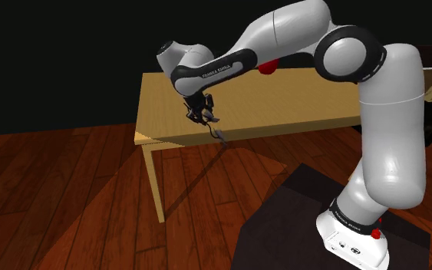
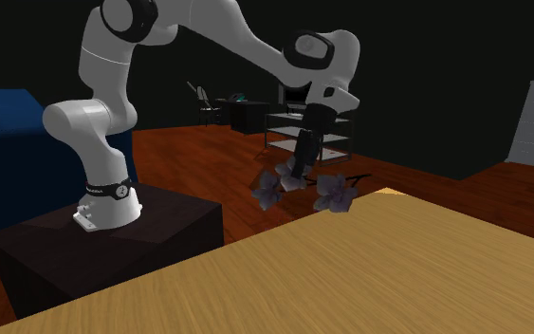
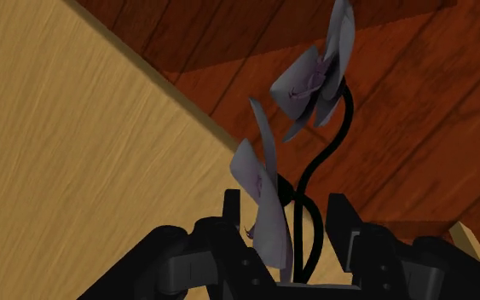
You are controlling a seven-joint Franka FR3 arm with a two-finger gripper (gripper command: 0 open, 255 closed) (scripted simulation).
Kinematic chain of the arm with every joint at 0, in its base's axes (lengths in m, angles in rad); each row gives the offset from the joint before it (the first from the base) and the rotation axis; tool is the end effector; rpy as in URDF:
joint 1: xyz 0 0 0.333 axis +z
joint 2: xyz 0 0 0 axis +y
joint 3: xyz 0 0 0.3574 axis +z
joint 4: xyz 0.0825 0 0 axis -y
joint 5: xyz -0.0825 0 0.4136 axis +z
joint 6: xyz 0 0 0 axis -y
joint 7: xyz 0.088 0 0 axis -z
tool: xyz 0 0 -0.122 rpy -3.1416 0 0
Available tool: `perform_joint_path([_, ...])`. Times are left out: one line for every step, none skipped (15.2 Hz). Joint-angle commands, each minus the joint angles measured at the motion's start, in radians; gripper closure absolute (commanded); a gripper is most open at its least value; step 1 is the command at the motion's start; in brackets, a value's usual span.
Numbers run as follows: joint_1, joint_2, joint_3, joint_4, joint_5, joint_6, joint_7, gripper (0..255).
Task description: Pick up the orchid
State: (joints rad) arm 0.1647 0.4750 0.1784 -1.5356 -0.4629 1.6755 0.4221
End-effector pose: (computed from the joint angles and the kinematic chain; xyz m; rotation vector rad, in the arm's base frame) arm 0.6750 0.1696 0.3784 2.6751 0.0542 -0.2193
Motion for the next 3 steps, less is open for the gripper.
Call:
perform_joint_path([0.000, -0.008, 0.000, 0.017, 0.003, -0.023, -0.011, 255])
perform_joint_path([0.000, -0.009, 0.000, 0.018, 0.003, -0.024, -0.011, 255])
perform_joint_path([0.000, -0.009, 0.000, 0.018, 0.003, -0.024, -0.012, 255])
